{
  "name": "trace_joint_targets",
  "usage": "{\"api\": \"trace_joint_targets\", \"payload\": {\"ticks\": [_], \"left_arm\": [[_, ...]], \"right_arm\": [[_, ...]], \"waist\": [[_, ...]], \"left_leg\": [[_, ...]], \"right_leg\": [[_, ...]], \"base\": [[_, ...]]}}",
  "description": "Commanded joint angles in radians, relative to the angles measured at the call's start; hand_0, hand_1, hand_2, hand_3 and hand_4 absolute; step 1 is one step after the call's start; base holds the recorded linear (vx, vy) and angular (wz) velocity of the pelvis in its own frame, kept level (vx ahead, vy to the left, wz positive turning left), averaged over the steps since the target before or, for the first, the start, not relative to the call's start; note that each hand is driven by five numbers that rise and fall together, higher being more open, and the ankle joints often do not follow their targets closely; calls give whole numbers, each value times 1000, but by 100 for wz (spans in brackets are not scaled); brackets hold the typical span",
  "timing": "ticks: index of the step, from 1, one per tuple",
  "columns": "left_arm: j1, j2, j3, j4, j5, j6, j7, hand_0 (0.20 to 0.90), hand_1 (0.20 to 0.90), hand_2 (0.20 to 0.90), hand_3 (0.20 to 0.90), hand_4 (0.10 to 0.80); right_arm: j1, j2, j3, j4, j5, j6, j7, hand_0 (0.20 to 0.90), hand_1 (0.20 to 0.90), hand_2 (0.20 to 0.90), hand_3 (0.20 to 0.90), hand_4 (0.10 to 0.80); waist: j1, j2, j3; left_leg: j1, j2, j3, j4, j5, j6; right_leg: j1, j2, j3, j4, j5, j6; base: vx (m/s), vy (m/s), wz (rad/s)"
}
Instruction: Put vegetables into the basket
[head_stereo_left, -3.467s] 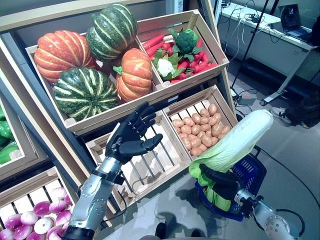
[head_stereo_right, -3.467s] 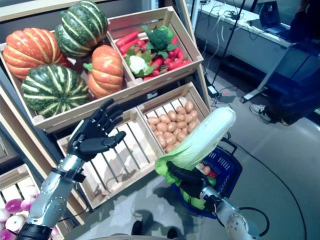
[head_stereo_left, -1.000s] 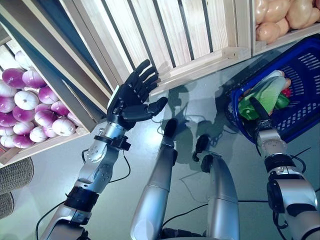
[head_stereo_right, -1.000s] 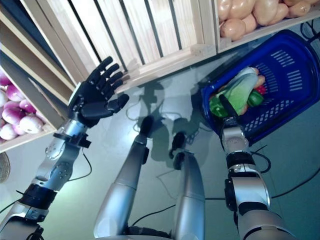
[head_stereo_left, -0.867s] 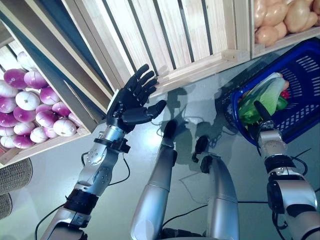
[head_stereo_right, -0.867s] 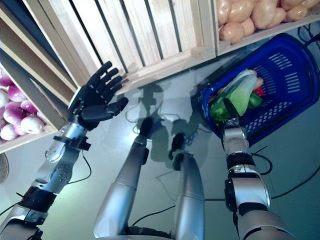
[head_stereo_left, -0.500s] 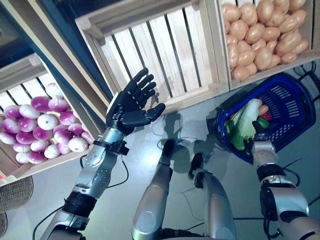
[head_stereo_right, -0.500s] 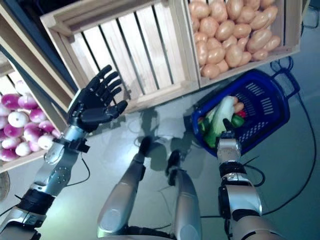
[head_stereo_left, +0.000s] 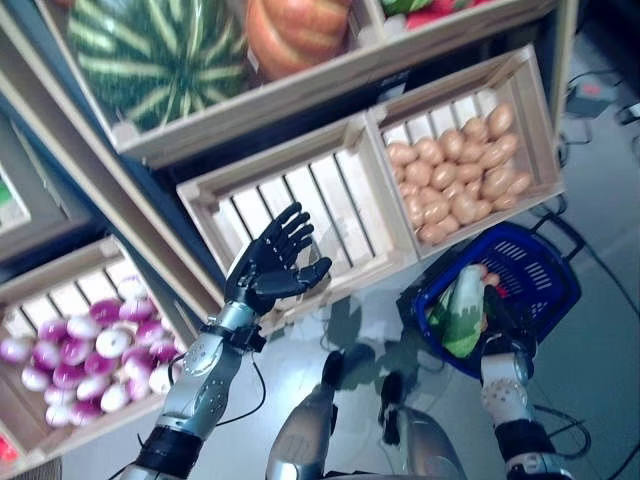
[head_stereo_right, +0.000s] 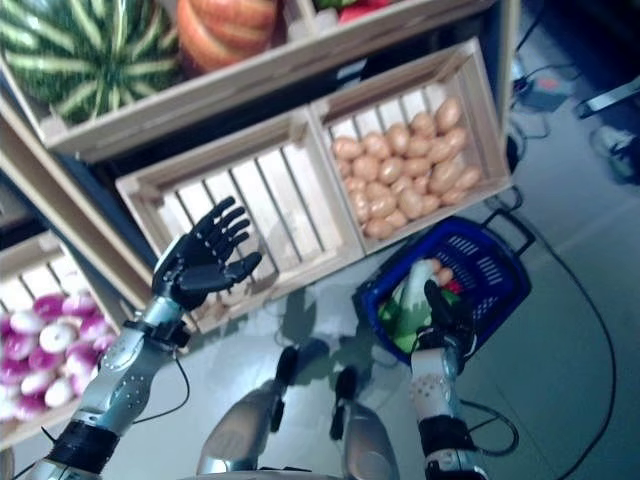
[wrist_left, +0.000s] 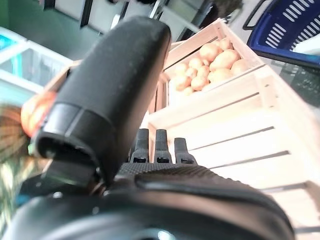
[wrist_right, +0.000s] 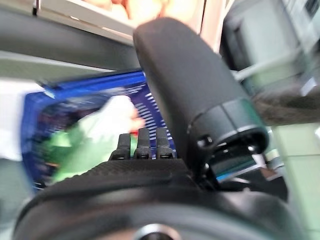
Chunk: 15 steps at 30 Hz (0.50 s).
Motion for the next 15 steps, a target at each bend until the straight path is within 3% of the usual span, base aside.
{"api": "trace_joint_targets", "payload": {"ticks": [1, 8, 10, 14, 15], "left_arm": [[-7, -6, 14, 64, 155, -41, -74, 900, 900, 900, 900, 800], [2, 5, -45, 268, 255, 1, -102, 900, 900, 900, 900, 800], [-4, -19, -85, 403, 286, 6, -66, 900, 900, 900, 900, 800], [-24, -49, -114, 533, 380, 20, -67, 900, 900, 900, 900, 800], [-34, -63, -137, 616, 423, 4, -60, 900, 900, 900, 900, 800]], "right_arm": [[49, -83, 15, -50, -206, -60, 271, 900, 900, 900, 900, 800], [102, -130, 85, 65, -352, 40, 447, 900, 900, 900, 900, 800], [107, -132, 131, 172, -397, 98, 511, 900, 900, 900, 900, 800], [97, -111, 159, 321, -391, 152, 521, 900, 900, 900, 900, 800], [92, -103, 181, 412, -470, 140, 533, 900, 900, 900, 900, 800]], "waist": [[-29, -21, -175], [-74, -18, -233], [-86, -13, -248], [-92, -11, -252], [-97, -8, -253]], "left_leg": [[11, 5, 18, -57, 39, -19], [71, 25, 71, -81, 20, -28], [96, 37, 90, -93, 9, -32], [108, 44, 104, -89, -3, -33], [113, 47, 108, -90, -7, -32]], "right_leg": [[53, -9, -24, -111, 162, -17], [99, -23, 10, -175, 185, -2], [116, -30, 18, -193, 189, 5], [119, -34, 22, -187, 181, 7], [119, -36, 24, -184, 178, 8]], "base": [[46, 58, -19], [56, 68, -19], [78, 75, -6], [41, 52, -17], [38, 80, -5]]}}
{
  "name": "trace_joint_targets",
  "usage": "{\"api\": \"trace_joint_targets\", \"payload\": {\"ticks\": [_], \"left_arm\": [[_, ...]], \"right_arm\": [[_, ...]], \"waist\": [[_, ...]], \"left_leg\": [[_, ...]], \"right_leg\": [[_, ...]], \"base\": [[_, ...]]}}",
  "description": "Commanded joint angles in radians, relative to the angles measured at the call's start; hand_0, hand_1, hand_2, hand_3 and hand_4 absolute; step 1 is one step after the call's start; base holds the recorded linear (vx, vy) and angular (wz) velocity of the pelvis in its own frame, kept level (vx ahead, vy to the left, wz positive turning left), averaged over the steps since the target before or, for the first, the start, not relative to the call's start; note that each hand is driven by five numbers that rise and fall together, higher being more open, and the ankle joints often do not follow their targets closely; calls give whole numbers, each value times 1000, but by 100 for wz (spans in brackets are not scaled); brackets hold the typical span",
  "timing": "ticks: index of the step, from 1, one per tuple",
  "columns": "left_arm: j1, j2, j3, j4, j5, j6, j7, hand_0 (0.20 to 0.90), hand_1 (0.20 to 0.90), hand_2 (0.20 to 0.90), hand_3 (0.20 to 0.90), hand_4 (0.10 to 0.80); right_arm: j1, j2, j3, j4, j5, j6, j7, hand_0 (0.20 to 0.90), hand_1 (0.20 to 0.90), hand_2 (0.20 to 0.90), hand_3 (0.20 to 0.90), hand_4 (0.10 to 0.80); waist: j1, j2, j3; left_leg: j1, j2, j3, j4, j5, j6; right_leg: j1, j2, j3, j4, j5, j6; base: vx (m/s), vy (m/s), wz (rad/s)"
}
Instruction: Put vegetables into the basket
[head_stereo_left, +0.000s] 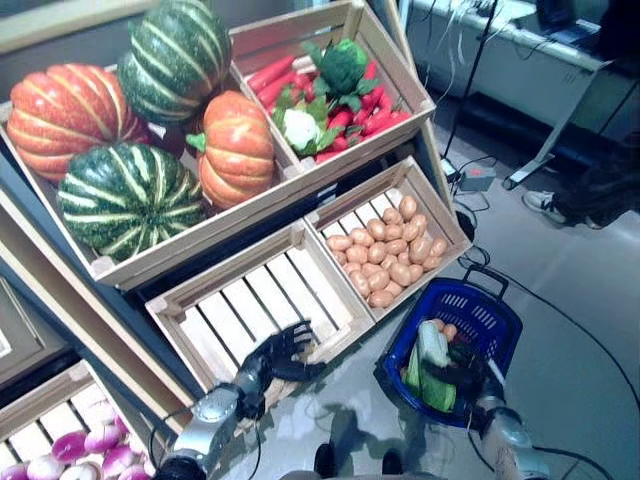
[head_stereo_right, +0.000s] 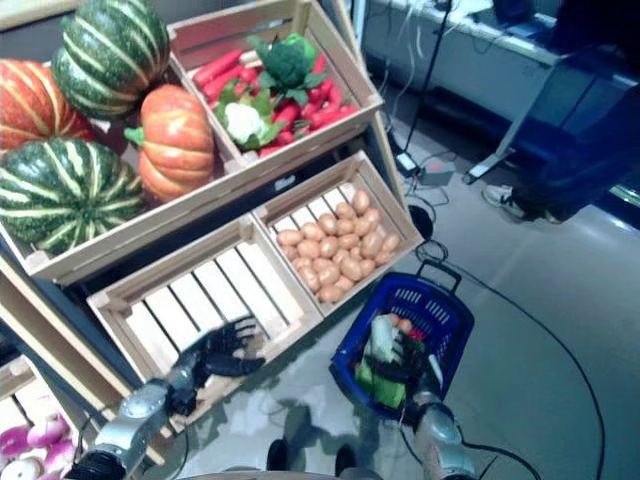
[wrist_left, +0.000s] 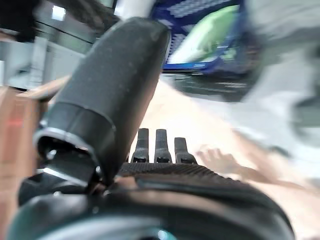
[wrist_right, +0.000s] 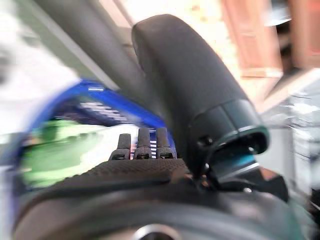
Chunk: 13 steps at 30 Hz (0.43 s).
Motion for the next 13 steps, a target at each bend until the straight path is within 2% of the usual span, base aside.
{"api": "trace_joint_targets", "payload": {"ticks": [1, 4, 6, 8, 9, 13], "left_arm": [[-77, -36, -9, 161, 99, -41, 18, 900, 900, 900, 900, 800], [-99, -70, -14, 328, 174, -28, 67, 900, 900, 900, 900, 800], [-99, -88, -8, 417, 187, -42, 89, 900, 900, 900, 900, 800], [-95, -98, -2, 451, 194, -43, 97, 900, 900, 900, 900, 800], [-83, -118, 4, 498, 233, -26, 145, 900, 900, 900, 900, 800], [-62, -149, 3, 559, 250, 5, 167, 900, 900, 900, 900, 800]], "right_arm": [[0, -18, 60, 106, -159, 5, 37, 900, 900, 900, 900, 800], [-22, 4, 55, 277, -148, 61, 7, 900, 900, 900, 900, 800], [-29, 14, 45, 364, -172, 58, 6, 900, 900, 900, 900, 800], [-29, 19, 40, 396, -182, 54, 5, 900, 900, 900, 900, 800], [-31, 28, 31, 429, -184, 42, 14, 900, 900, 900, 900, 800], [-35, 50, 52, 410, -185, 16, 23, 900, 900, 900, 900, 800]], "waist": [[-4, -20, -53], [-2, -17, -50], [-3, -15, -50], [-3, -15, -51], [-2, -14, -51], [-2, -17, -55]], "left_leg": [[-33, 29, 25, 8, 1, -38], [-26, 31, 27, 10, -6, -36], [-15, 32, 30, 9, -12, -34], [-12, 33, 32, 9, -16, -33], [-3, 33, 29, 10, -22, -32], [9, 33, 19, 9, -26, -31]], "right_leg": [[-52, -51, -25, 36, 96, 4], [-45, -53, -29, 42, 87, 4], [-38, -54, -28, 40, 82, 3], [-34, -55, -27, 40, 79, 3], [-25, -56, -24, 38, 76, 2], [-12, -57, -15, 32, 75, 4]], "base": [[33, 79, -8], [28, 54, -21], [44, 43, -12], [45, 41, -15], [57, 44, -18], [41, 23, 0]]}}
